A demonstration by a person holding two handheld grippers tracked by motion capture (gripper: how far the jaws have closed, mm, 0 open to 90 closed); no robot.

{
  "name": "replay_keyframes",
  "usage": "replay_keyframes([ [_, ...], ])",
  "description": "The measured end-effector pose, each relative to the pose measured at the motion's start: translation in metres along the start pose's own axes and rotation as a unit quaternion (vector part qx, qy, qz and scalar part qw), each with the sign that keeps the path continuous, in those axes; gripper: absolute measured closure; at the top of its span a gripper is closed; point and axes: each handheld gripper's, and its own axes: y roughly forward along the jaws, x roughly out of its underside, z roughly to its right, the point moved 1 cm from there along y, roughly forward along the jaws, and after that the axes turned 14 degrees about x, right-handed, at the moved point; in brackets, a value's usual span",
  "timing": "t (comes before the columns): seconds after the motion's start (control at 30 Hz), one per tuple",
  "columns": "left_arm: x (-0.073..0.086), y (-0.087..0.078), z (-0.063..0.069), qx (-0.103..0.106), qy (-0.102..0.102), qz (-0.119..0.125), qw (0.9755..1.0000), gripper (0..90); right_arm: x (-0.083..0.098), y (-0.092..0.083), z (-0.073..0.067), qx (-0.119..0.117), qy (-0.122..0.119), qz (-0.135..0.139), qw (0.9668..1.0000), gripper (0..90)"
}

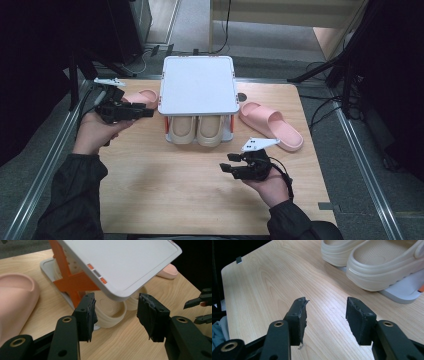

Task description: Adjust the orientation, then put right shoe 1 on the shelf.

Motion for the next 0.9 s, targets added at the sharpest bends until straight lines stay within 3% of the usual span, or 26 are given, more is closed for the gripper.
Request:
replay_keyframes([
  [0.37,0.021,-0.014,-0.019,-0.028,-0.001,0.011,0.9995,54.7,-0.003,0.001,0.025,0.025,0.014,0.003,0.9996,52.0],
  [0.43,0.024,-0.017,-0.024,-0.036,-0.001,0.011,0.9993,58.8,-0.004,0.001,0.026,0.022,0.021,0.005,0.9995,52.1],
  [0.5,0.027,-0.021,-0.029,-0.049,-0.004,0.021,0.9986,67.9,-0.005,0.002,0.026,0.024,0.018,0.004,0.9995,52.1],
  [0.53,0.029,-0.023,-0.032,-0.055,-0.010,0.025,0.9981,78.2,-0.005,0.003,0.027,0.023,0.014,0.005,0.9996,52.2],
  [0.57,0.031,-0.024,-0.037,-0.056,-0.020,0.026,0.9979,81.6,-0.004,0.003,0.027,0.024,0.014,0.004,0.9996,52.4],
  [0.67,0.036,-0.026,-0.048,-0.056,-0.024,0.030,0.9977,85.5,-0.004,0.005,0.030,0.027,0.022,-0.001,0.9994,53.5],
  [0.9,0.043,-0.022,-0.070,-0.071,-0.025,0.022,0.9969,88.2,-0.003,0.005,0.025,0.023,0.009,-0.002,0.9997,54.0],
])
